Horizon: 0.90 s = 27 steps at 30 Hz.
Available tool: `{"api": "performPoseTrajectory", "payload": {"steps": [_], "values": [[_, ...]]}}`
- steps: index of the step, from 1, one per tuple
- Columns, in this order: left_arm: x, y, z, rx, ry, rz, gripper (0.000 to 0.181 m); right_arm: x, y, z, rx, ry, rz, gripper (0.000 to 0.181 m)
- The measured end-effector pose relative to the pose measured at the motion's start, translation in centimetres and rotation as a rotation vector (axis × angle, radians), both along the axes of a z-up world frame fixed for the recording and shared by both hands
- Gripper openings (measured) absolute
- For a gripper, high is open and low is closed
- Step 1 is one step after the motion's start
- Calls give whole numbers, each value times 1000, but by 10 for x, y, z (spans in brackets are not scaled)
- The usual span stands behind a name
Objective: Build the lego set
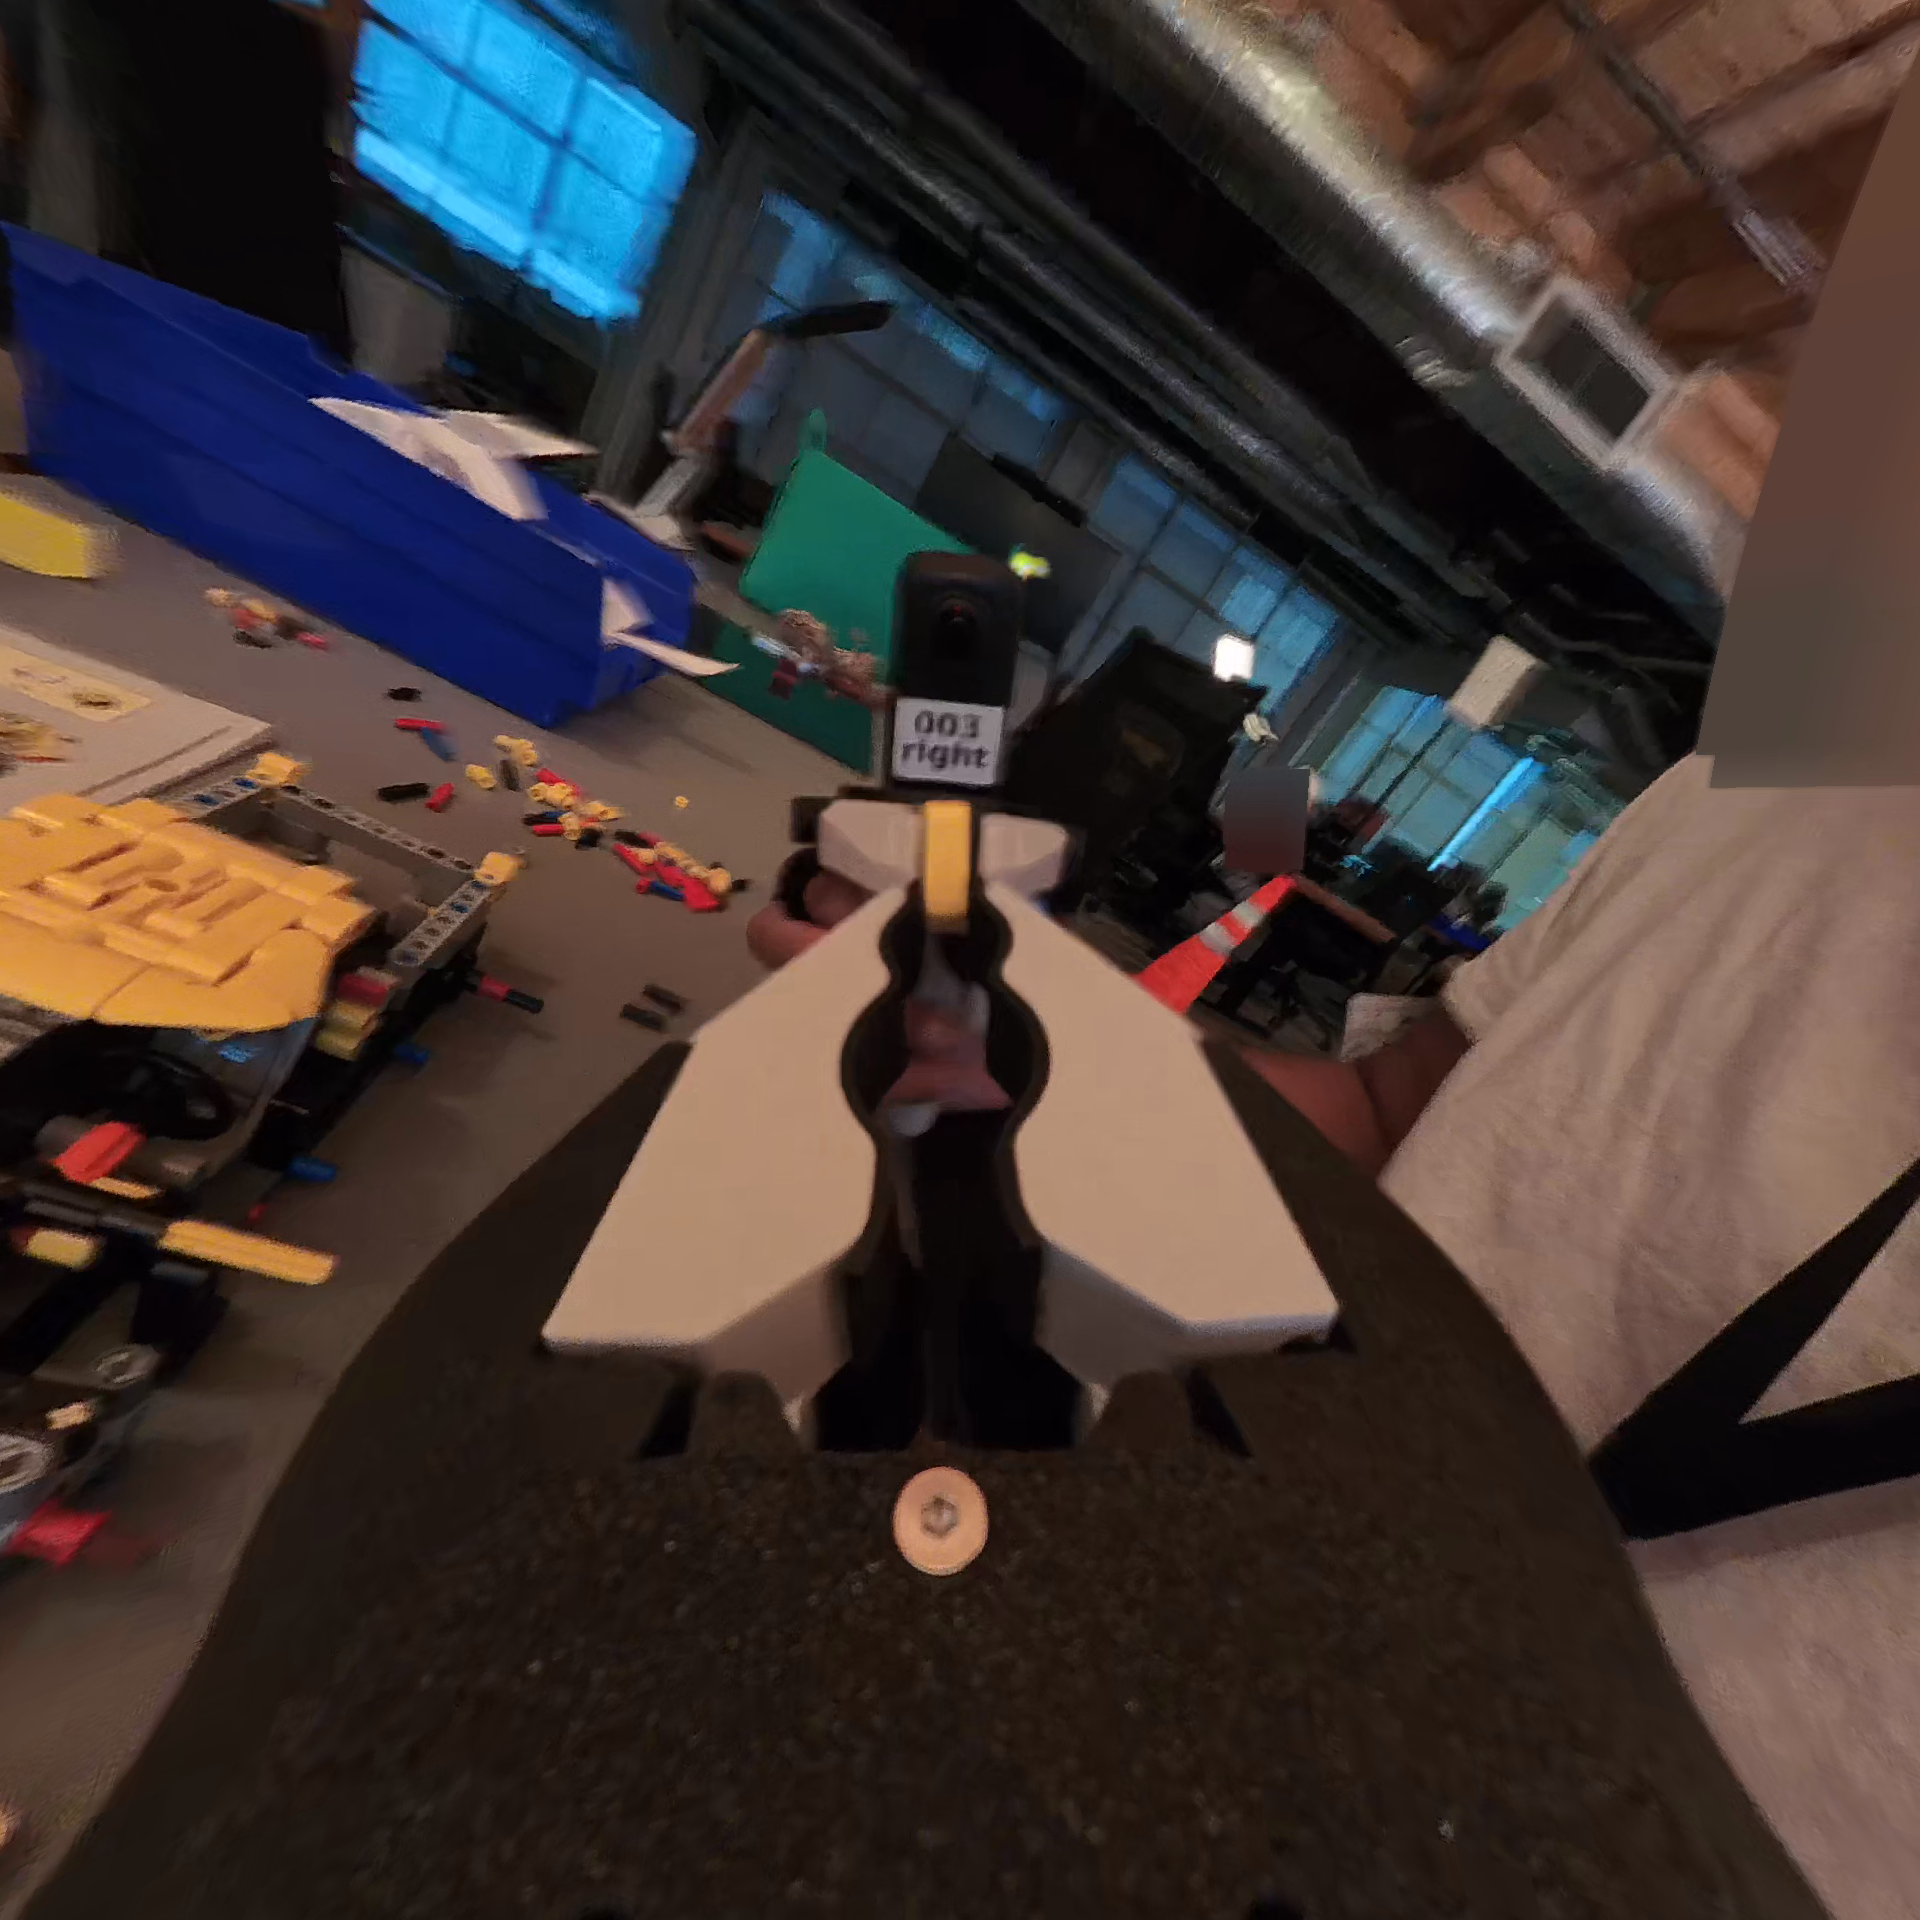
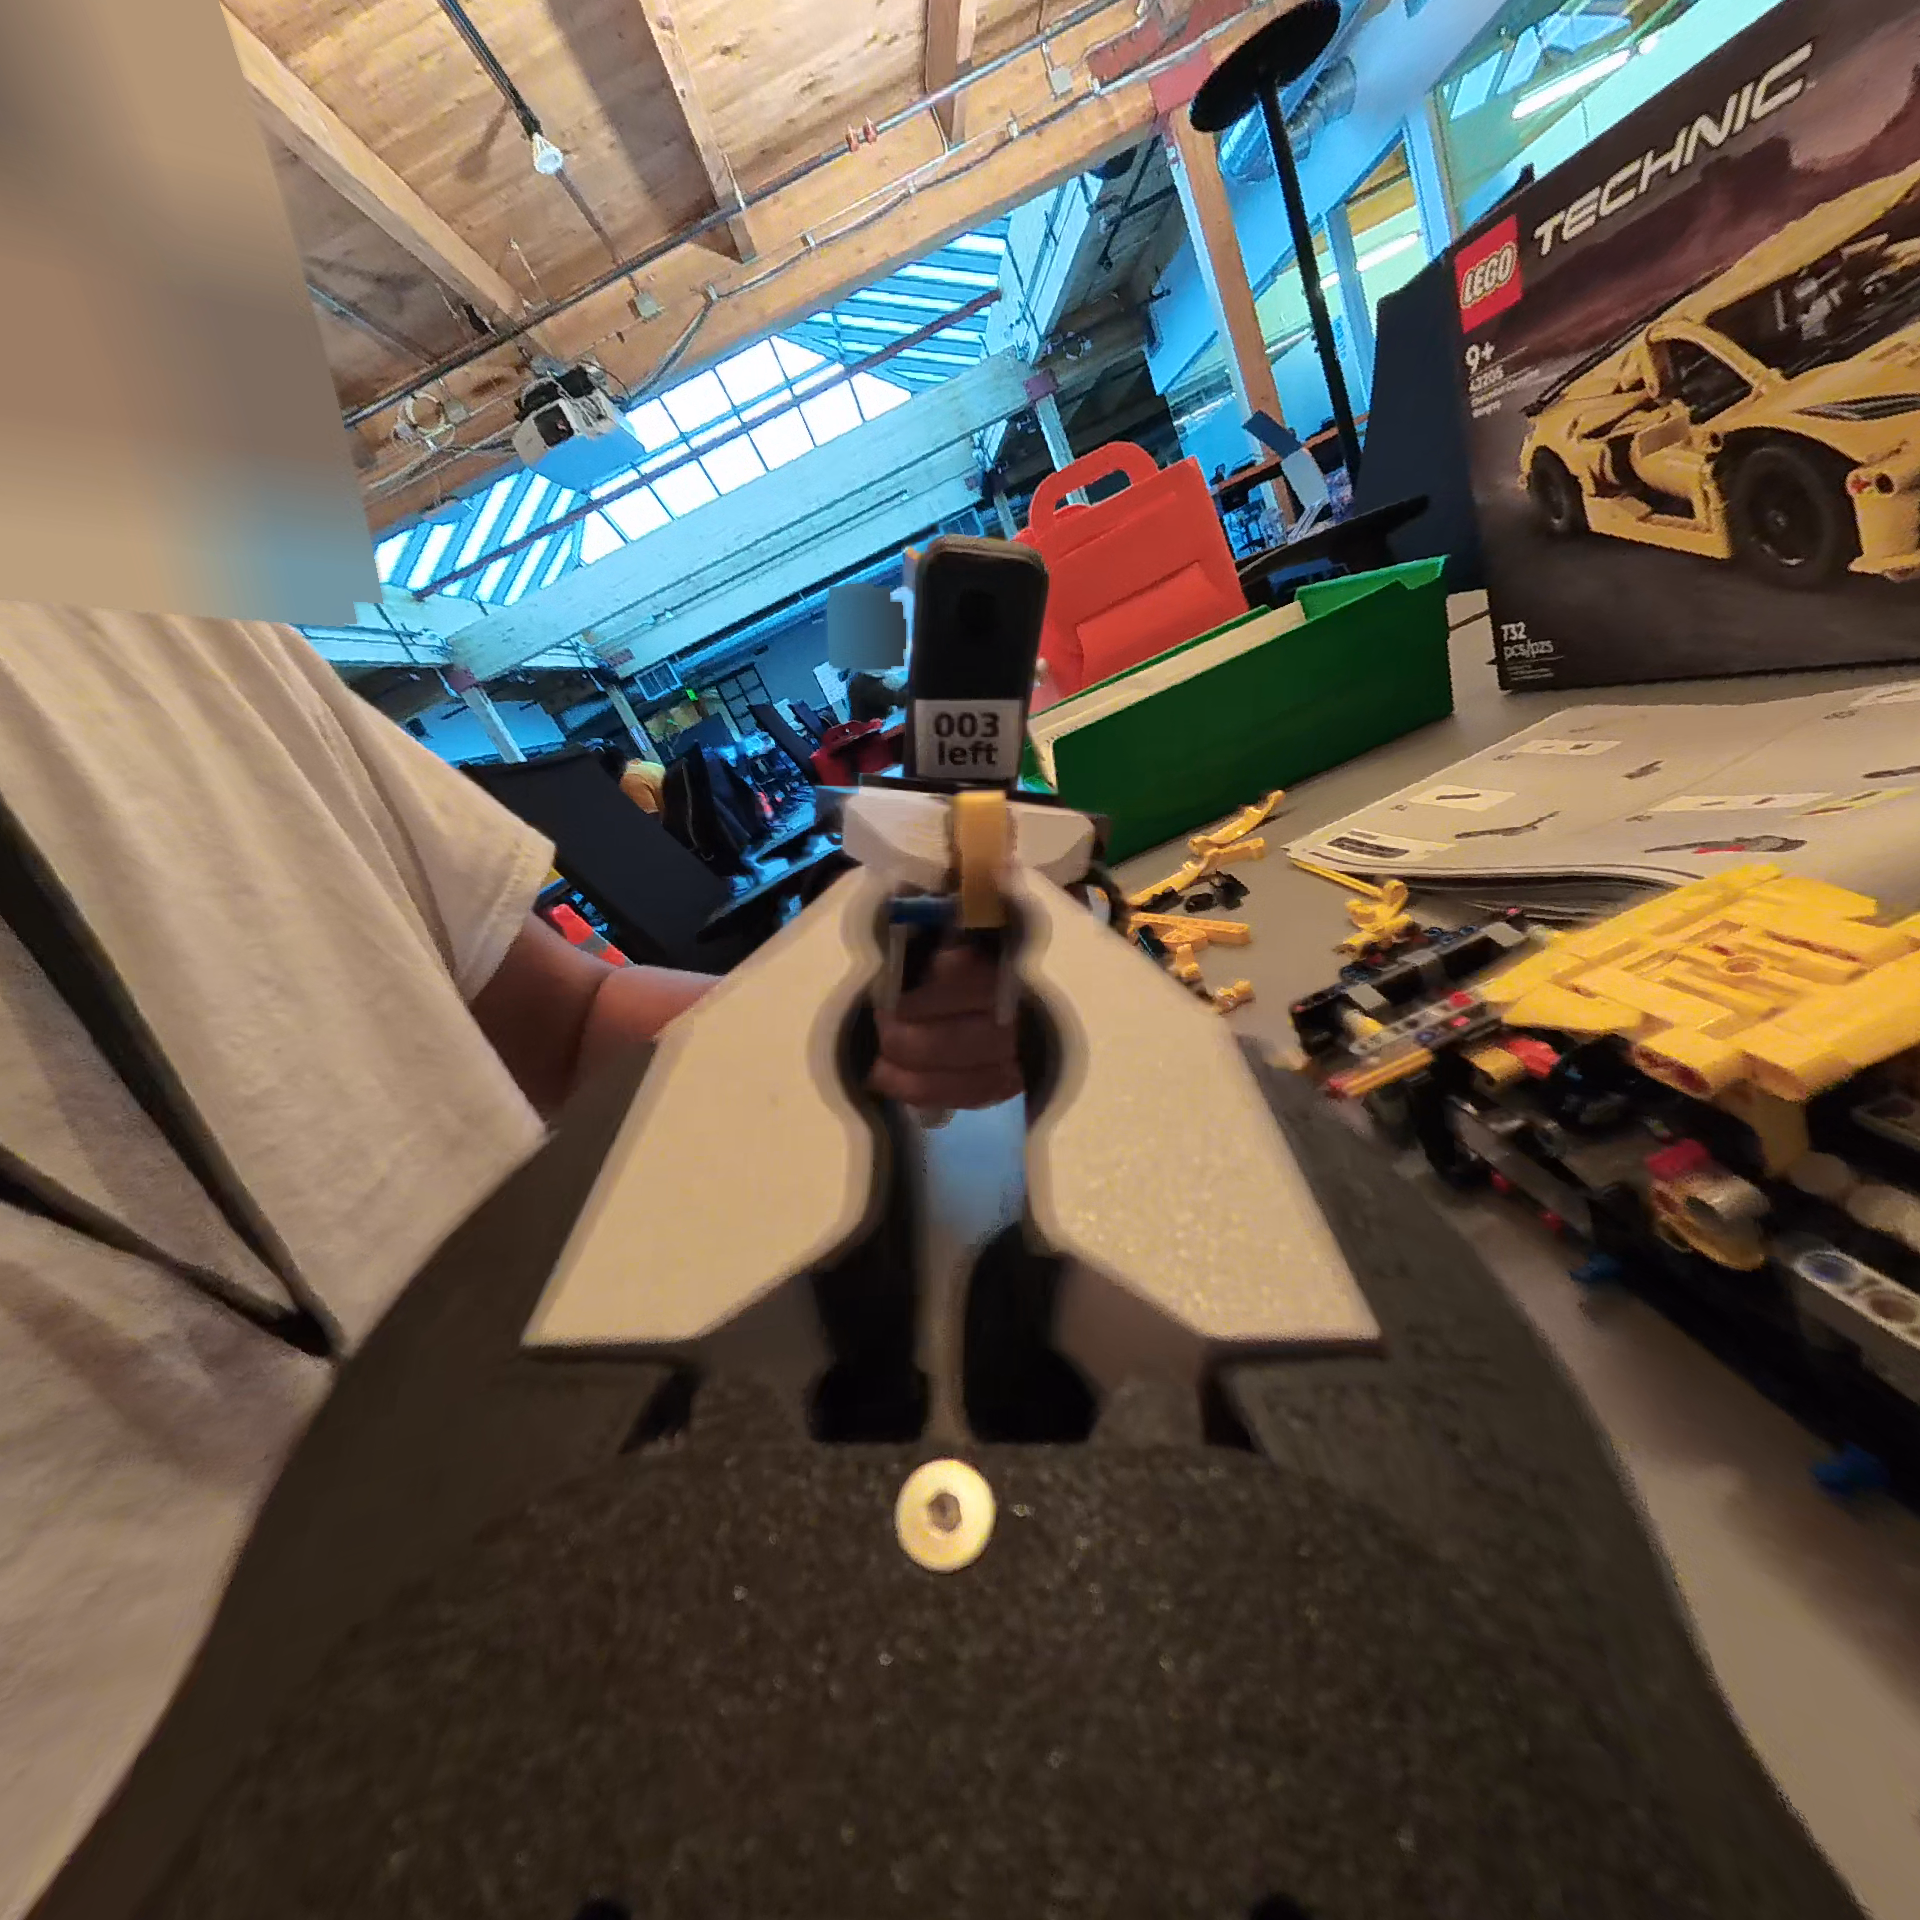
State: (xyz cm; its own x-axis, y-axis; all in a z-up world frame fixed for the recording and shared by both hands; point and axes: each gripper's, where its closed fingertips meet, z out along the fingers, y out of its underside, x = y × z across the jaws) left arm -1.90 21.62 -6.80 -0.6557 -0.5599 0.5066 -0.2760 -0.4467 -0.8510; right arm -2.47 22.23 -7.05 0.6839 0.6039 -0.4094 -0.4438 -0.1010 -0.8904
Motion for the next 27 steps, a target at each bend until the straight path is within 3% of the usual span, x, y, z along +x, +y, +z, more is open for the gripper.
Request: {"api": "performPoseTrajectory", "payload": {"steps": [1, 9, 12, 27], "values": [[-1, -2, 1, -29, 11, -16, 7, 2, -1, -1, 7, -22, -15, 7], [0, -3, 7, -13, -31, 2, 7, 3, -1, 7, 23, 72, 19, 7], [2, 0, 4, 41, -39, 38, 7, 1, -2, 10, 31, 77, 26, 29], [3, 3, 4, 35, -39, 68, 7, -3, 1, -1, 37, -58, -8, 23]]}}
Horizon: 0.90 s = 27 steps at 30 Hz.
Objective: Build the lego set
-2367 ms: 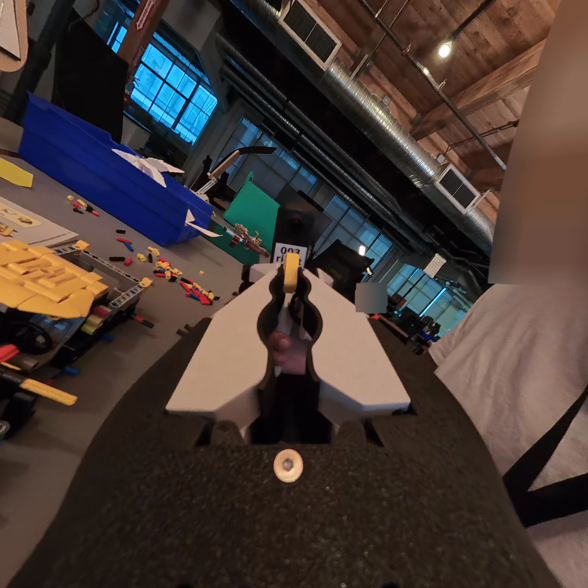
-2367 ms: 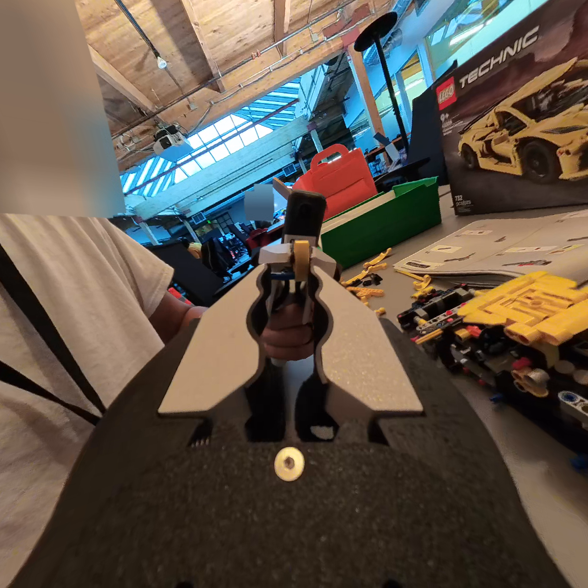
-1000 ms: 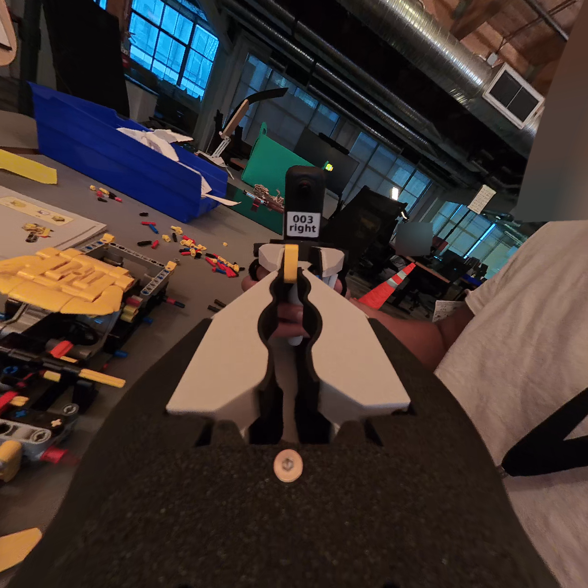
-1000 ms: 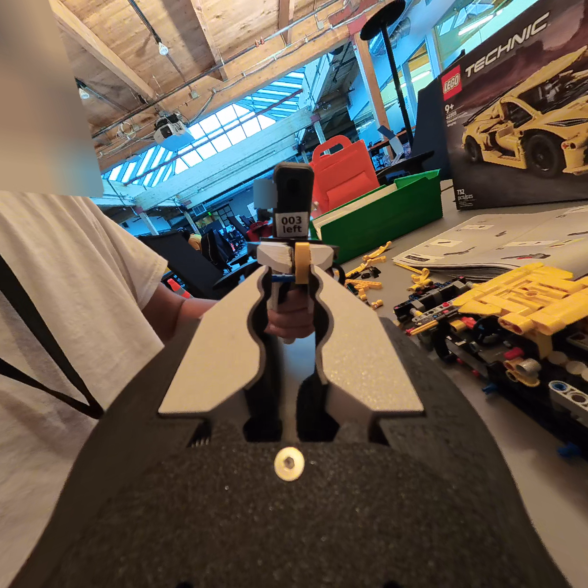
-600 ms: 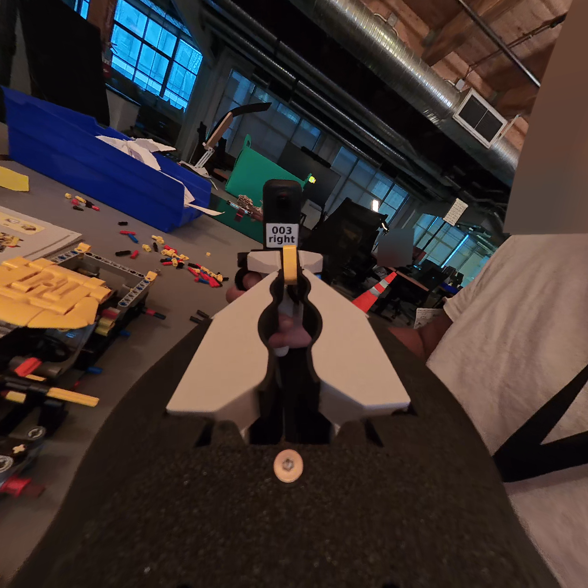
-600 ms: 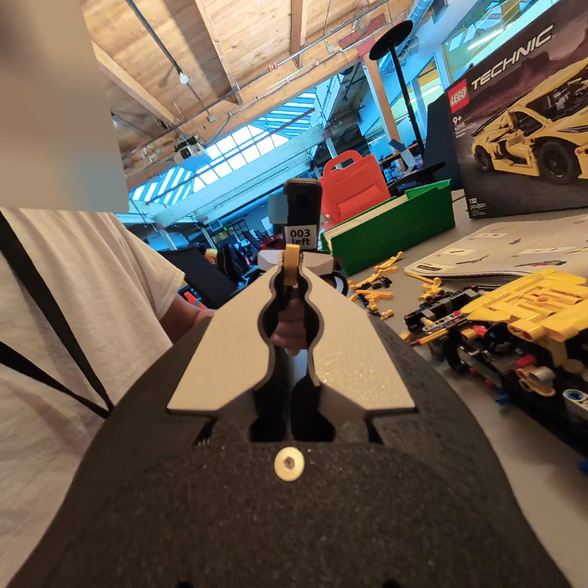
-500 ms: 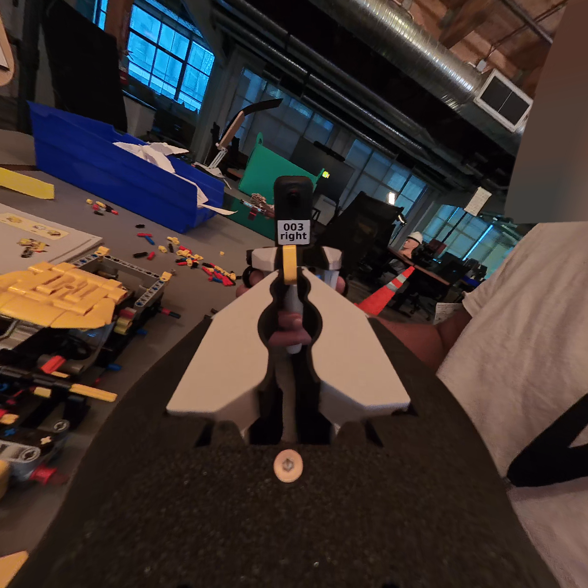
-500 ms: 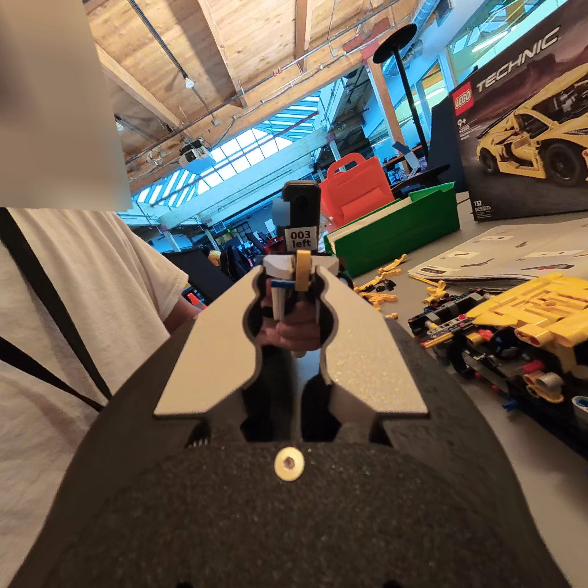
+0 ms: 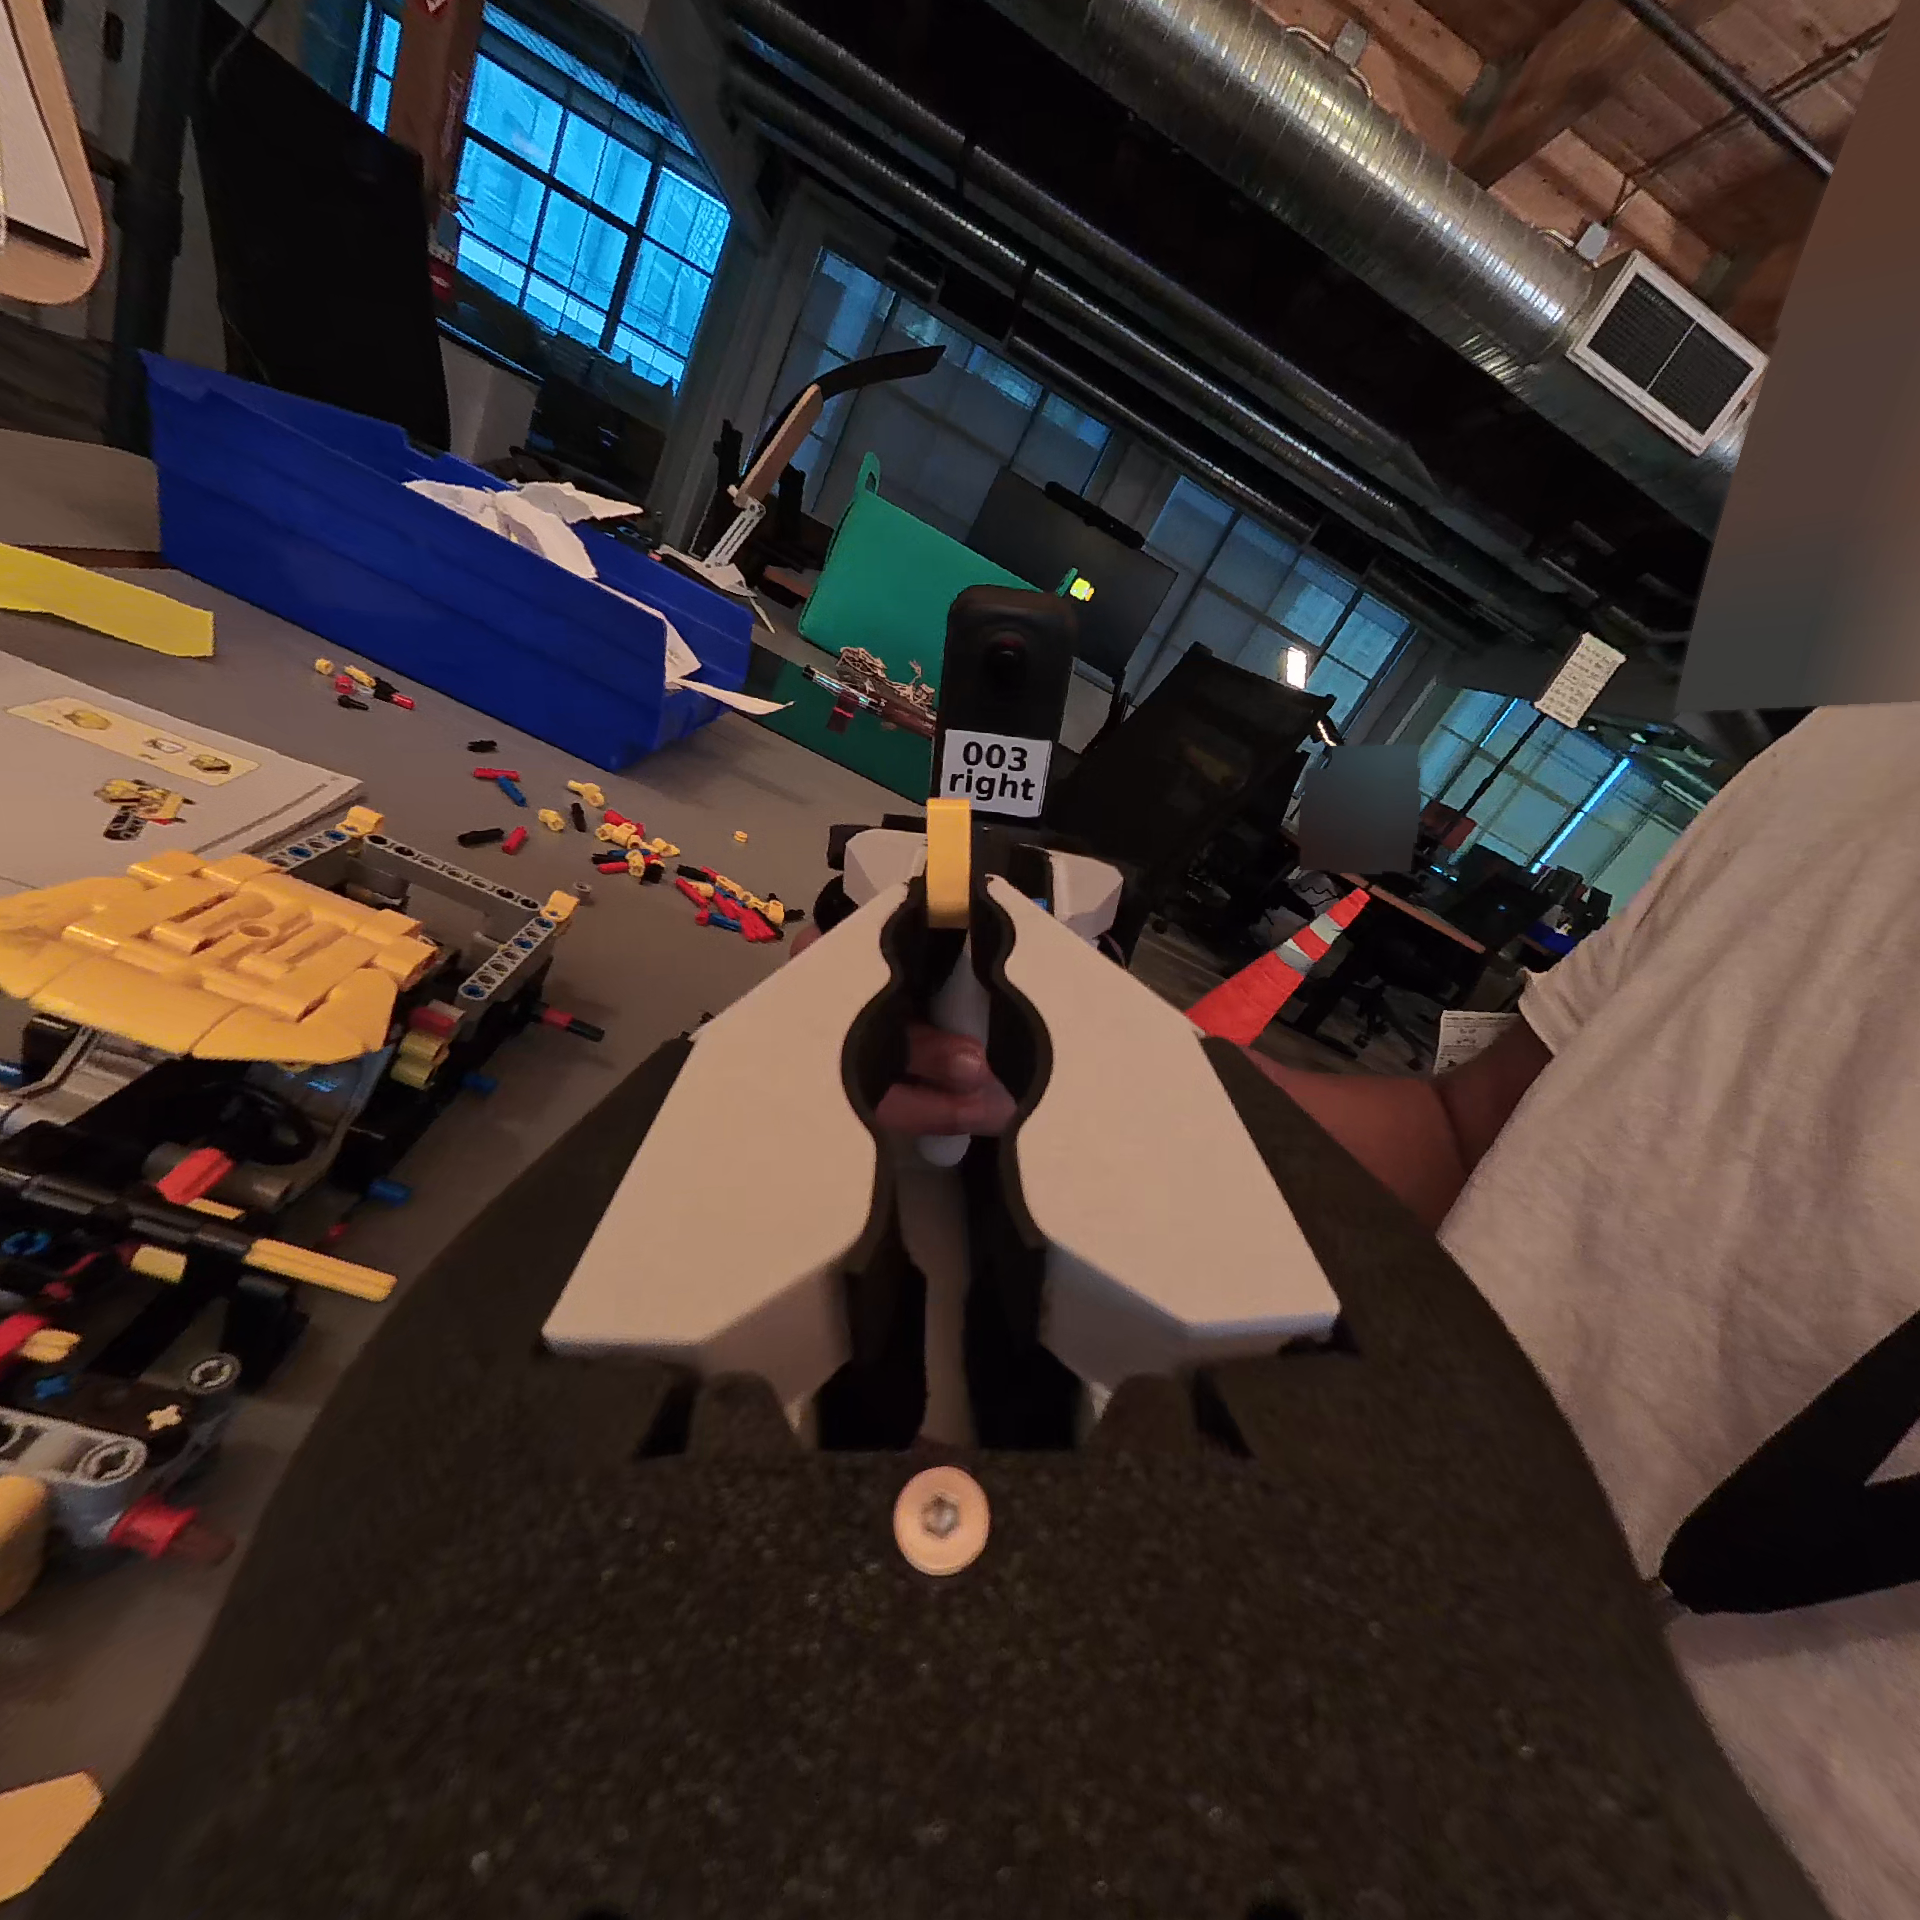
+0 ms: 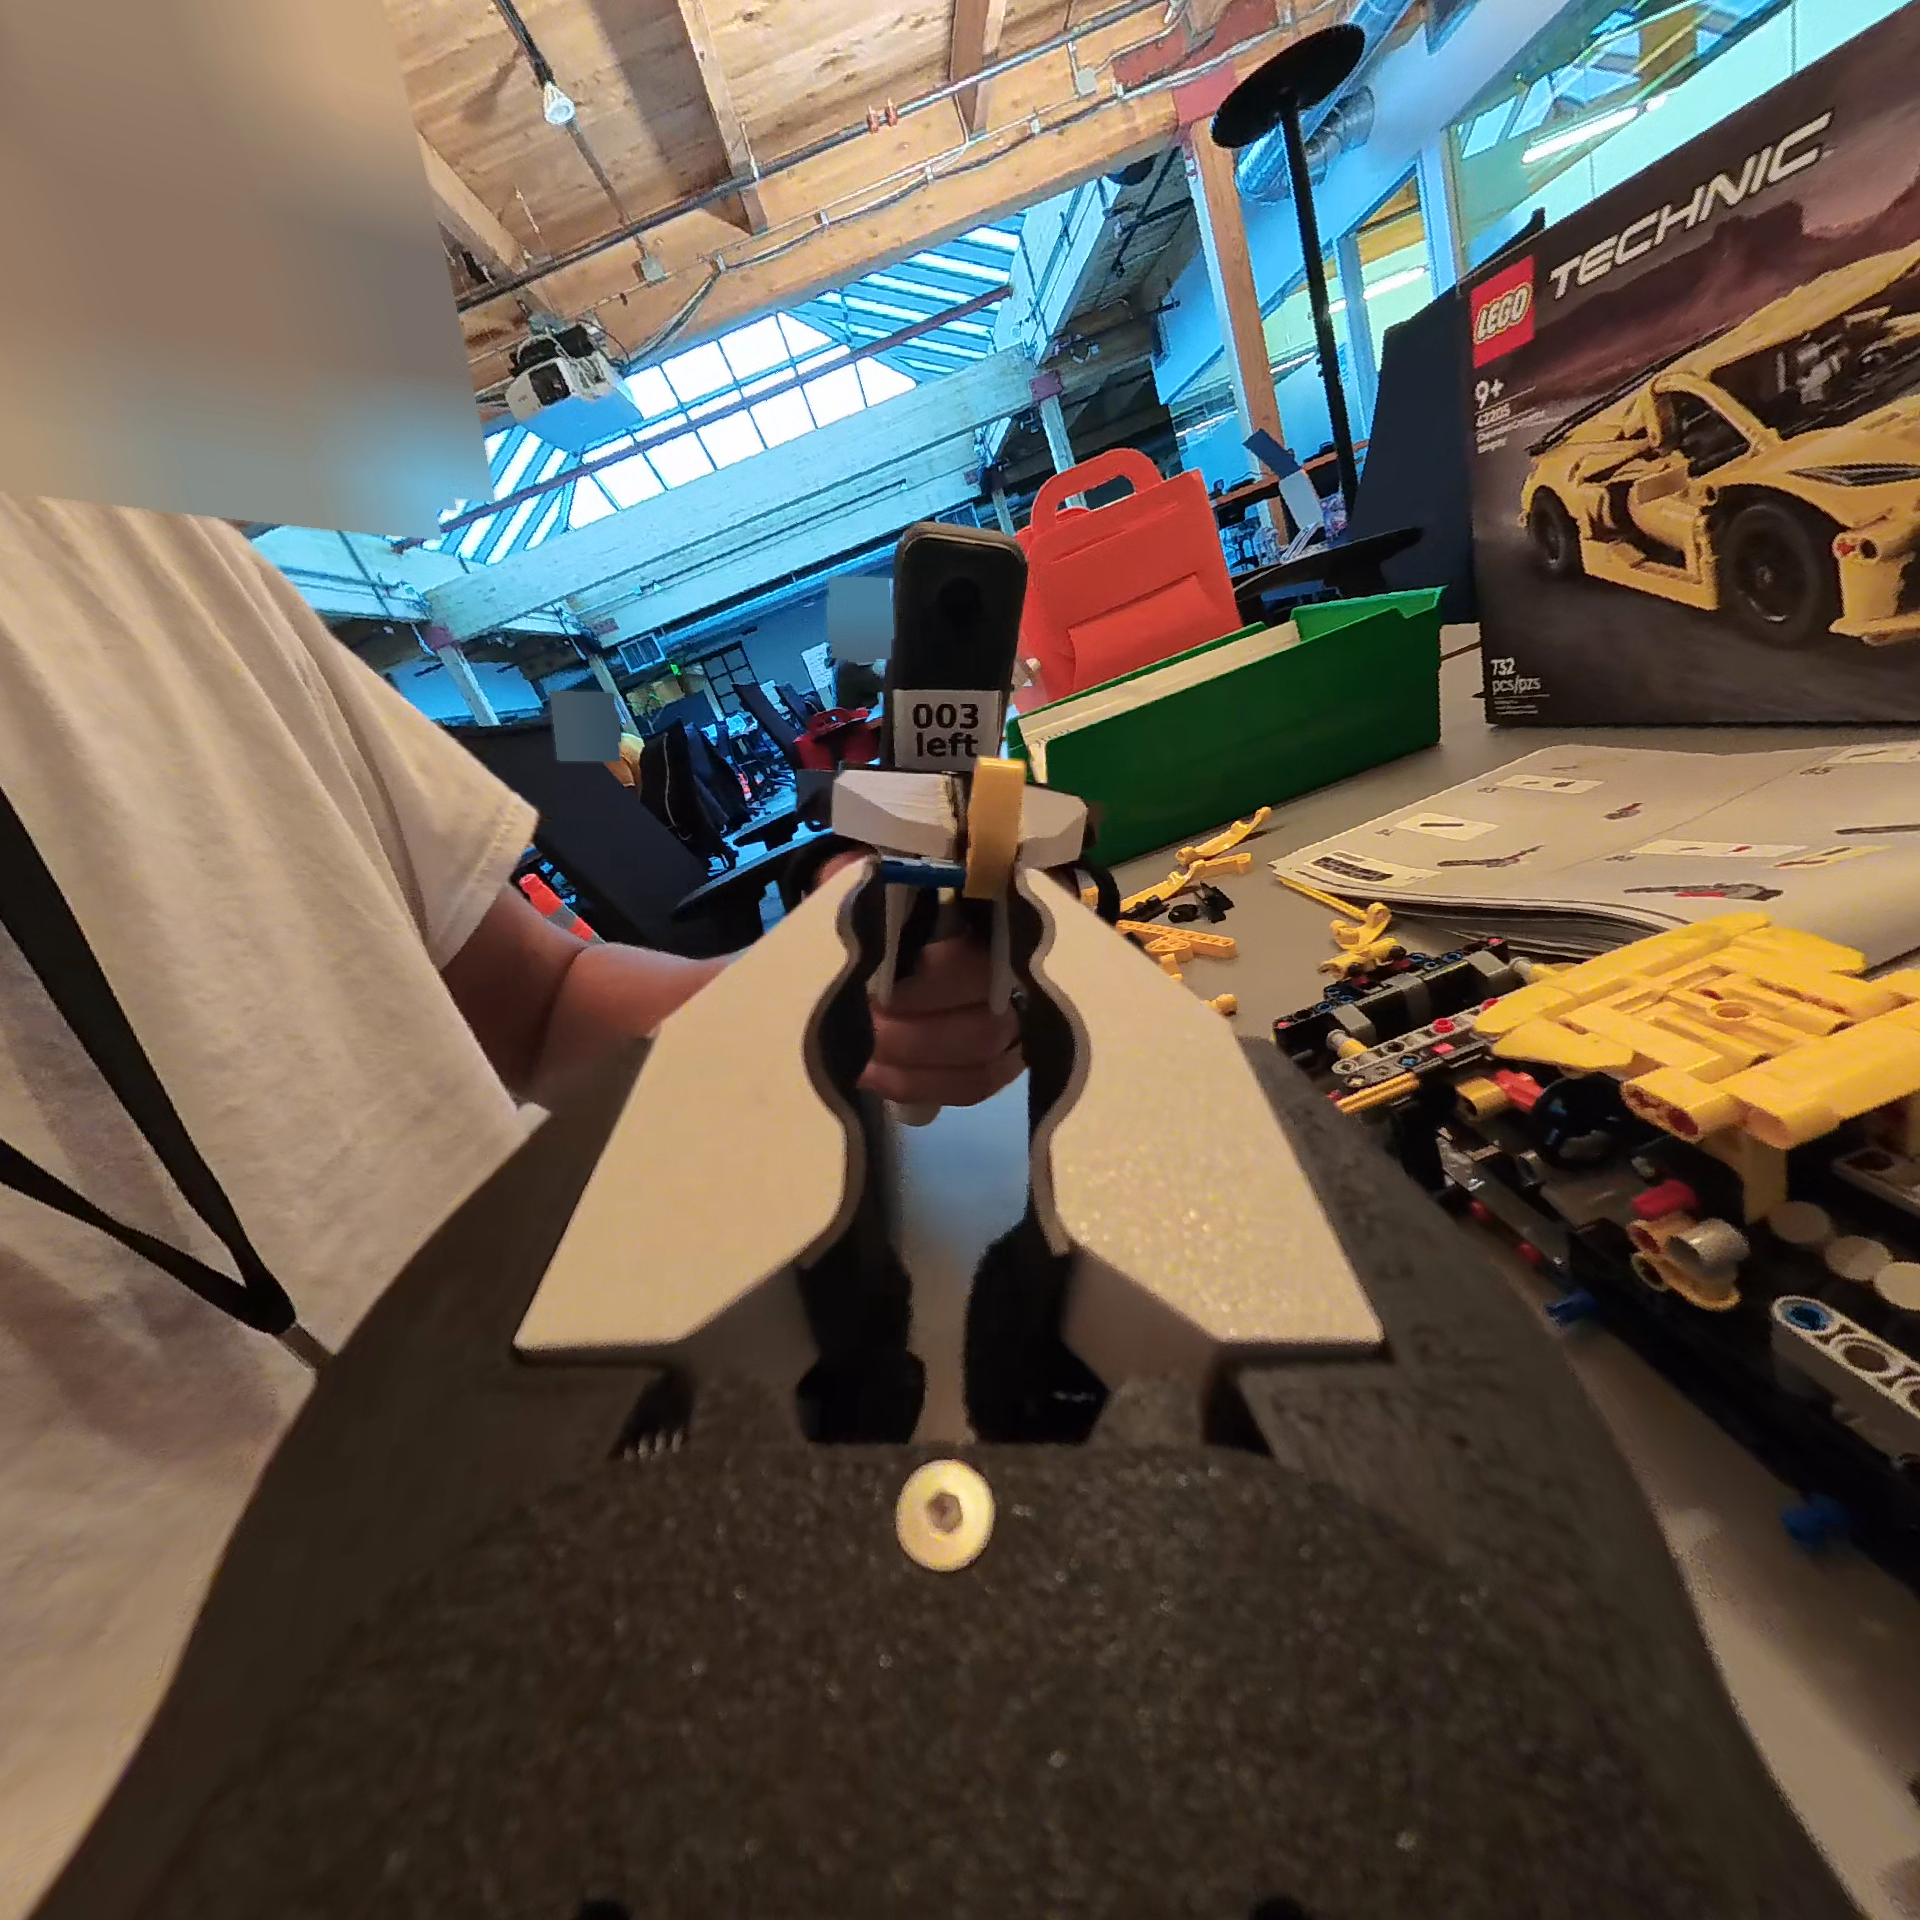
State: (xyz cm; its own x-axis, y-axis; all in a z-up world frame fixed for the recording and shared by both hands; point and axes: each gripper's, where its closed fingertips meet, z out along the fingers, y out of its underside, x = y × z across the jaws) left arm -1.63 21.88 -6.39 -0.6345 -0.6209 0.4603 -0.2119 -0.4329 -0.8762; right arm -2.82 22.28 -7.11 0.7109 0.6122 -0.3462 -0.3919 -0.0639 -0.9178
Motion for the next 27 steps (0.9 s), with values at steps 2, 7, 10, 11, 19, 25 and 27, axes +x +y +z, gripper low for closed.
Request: {"api": "performPoseTrajectory", "payload": {"steps": [2, 7, 10, 11, 19, 25, 27], "values": [[0, 0, -2, 7, 8, 1, 7, 0, 0, -2, -6, -21, -5, 23], [-2, -1, -1, -22, 14, -26, 7, -2, -1, -3, 6, -56, -5, 22], [-1, 0, -3, 18, 9, 6, 7, -1, 0, -4, -18, -27, 7, 23], [-2, 0, -2, 27, 4, 1, 7, -2, 0, -3, -21, -6, 22, 23], [1, 5, -4, 50, 6, 15, 7, 10, 8, -4, -9, -77, -123, 37], [1, 4, -3, 22, 5, 14, 7, 5, 4, 1, 32, -79, -104, 24], [1, 3, -2, 27, -6, 15, 7, 4, 3, 2, 32, -56, -88, 23]]}}
